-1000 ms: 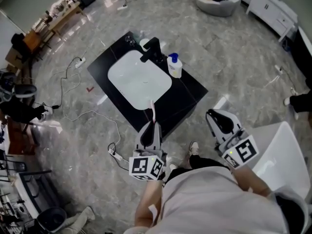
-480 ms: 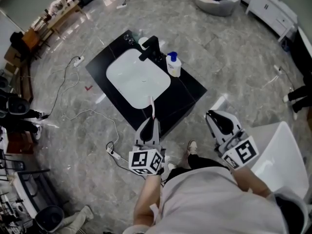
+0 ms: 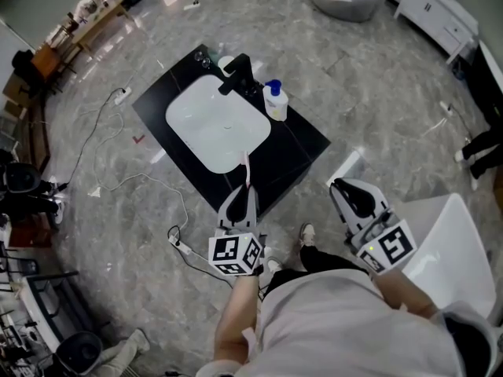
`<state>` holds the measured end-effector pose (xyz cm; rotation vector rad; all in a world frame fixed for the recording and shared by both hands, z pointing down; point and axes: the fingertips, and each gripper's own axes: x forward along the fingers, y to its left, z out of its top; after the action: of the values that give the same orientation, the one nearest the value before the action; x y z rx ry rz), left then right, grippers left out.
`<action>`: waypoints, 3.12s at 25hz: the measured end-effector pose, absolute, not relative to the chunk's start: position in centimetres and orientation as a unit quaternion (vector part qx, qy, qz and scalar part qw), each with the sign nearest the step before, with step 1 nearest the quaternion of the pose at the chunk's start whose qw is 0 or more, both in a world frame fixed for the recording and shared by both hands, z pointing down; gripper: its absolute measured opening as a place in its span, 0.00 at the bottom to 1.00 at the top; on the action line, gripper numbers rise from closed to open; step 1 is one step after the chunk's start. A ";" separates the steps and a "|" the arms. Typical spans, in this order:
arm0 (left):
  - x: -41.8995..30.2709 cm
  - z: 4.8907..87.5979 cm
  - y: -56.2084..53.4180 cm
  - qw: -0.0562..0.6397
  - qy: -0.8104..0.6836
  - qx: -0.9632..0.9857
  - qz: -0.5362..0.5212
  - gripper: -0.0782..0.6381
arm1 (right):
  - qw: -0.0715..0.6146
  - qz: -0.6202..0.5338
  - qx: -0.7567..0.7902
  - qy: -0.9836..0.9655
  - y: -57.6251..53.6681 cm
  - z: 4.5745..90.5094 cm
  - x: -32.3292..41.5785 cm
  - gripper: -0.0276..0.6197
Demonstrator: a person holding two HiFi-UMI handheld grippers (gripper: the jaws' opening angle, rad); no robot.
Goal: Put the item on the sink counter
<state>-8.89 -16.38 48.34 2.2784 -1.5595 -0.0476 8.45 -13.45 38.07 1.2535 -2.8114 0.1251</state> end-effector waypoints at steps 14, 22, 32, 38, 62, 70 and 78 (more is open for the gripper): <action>-8.6 51.7 -17.7 0.209 -0.562 0.800 0.009 0.16 | 0.027 0.062 0.402 -0.913 -14.4 38.5 9.2 0.12; -8.1 53.1 -18.7 0.217 -0.565 0.796 0.022 0.16 | 0.029 0.068 0.400 -0.913 -15.4 38.7 9.8 0.12; -7.9 55.9 -20.3 0.230 -0.572 0.786 0.049 0.16 | 0.028 0.075 0.397 -0.914 -16.9 39.1 10.3 0.12; -8.1 58.0 -21.0 0.240 -0.574 0.780 0.071 0.16 | 0.032 0.077 0.400 -0.913 -17.5 39.3 10.5 0.12; -8.3 66.0 -23.5 0.315 -0.571 0.745 0.139 0.16 | 0.040 0.089 0.408 -0.908 -17.8 40.2 10.8 0.12; -8.0 66.9 -24.5 0.320 -0.568 0.742 0.158 0.16 | 0.039 0.092 0.412 -0.906 -17.9 40.5 11.0 0.12; -8.3 67.9 -25.0 0.323 -0.565 0.735 0.191 0.16 | 0.038 0.099 0.419 -0.902 -18.1 40.6 11.3 0.12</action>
<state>-8.27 -24.97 67.89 1.9280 -1.4826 0.5005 11.26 -18.08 40.62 1.2847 -2.7661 0.3030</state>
